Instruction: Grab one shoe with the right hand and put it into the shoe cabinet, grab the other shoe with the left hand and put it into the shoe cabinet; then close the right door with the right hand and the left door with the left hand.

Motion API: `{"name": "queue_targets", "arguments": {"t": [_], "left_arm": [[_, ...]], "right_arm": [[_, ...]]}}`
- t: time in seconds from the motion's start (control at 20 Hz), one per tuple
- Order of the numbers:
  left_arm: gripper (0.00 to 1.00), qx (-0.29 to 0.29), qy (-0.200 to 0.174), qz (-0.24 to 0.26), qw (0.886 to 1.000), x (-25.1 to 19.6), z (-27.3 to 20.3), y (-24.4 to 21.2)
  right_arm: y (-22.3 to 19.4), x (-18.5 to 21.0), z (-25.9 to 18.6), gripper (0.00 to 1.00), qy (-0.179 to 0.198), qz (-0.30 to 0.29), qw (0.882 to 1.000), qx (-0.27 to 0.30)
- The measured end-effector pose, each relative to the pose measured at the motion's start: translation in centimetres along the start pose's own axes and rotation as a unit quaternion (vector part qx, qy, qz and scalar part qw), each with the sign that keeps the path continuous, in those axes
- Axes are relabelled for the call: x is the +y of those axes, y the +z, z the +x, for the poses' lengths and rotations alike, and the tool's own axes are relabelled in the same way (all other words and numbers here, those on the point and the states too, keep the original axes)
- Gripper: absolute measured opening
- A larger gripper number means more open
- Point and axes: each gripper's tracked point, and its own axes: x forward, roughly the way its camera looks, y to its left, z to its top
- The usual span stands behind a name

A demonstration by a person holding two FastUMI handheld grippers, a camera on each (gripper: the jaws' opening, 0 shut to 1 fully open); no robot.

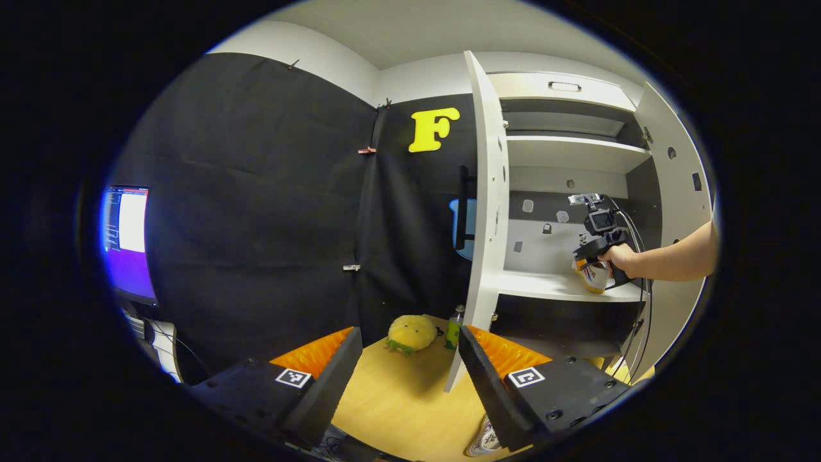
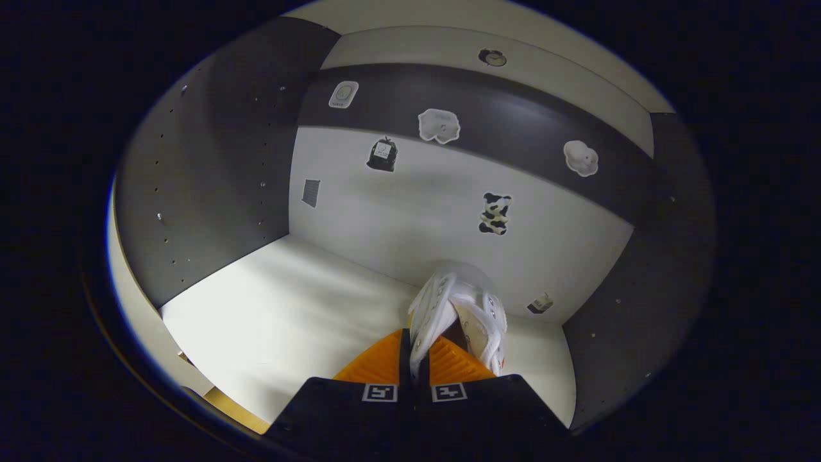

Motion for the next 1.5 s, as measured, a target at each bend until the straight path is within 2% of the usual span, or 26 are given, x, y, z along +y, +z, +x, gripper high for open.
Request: {"name": "queue_targets", "arguments": {"t": [0.15,0.3,0.4,0.5,0.55,0.65,0.7,0.75,0.9,1.15,1.35,1.5], "left_arm": [[0.95,0.004,0.018,-0.003,1.000,1.0,-0.6,-0.2],[0.95,0.001,0.022,0.002,1.000,1.5,-0.6,0.3],[0.95,-0.002,0.017,0.009,1.000,1.6,-0.7,0.3],[0.95,-0.004,0.011,0.012,1.000,1.7,-0.8,0.5],[0.95,-0.004,0.005,0.012,1.000,1.7,-0.9,0.6],[0.95,-0.005,-0.007,0.012,1.000,1.4,-1.3,0.5],[0.95,-0.004,-0.013,0.015,1.000,1.3,-1.5,0.5],[0.95,-0.002,-0.017,0.019,1.000,1.3,-1.7,0.3],[0.95,0.005,-0.041,0.019,0.999,0.7,-2.2,-0.3],[0.95,0.024,-0.092,0.025,0.995,0.0,-2.6,-2.9],[0.95,0.038,-0.146,0.046,0.987,-1.4,-2.5,-5.6],[0.95,0.058,-0.196,0.054,0.977,-3.3,-2.5,-8.4]], "right_arm": [[-0.8,1.6,1.0,0.05,0.012,0.008,1.000,0.021],[-0.8,1.5,0.9,0.07,-0.011,0.009,1.000,0.026],[-0.9,1.4,0.1,0.17,-0.013,0.001,1.000,0.026],[-0.9,2.3,-1.3,0.41,0.006,0.017,1.000,0.024],[-0.7,2.7,-2.4,0.63,0.012,0.032,0.999,0.020],[0.2,2.7,-4.6,0.83,0.015,0.054,0.998,0.001],[0.9,2.7,-5.9,0.88,0.016,0.055,0.998,-0.014],[1.2,2.7,-6.9,0.98,0.015,0.047,0.998,-0.030],[2.4,3.0,-11.6,0.98,0.015,0.023,0.997,-0.076],[2.3,3.7,-20.9,0.98,0.016,0.057,0.988,-0.146],[-1.0,3.6,-27.9,0.98,-0.005,0.069,0.980,-0.184],[-5.5,3.2,-31.8,0.98,-0.025,0.083,0.980,-0.180]]}}
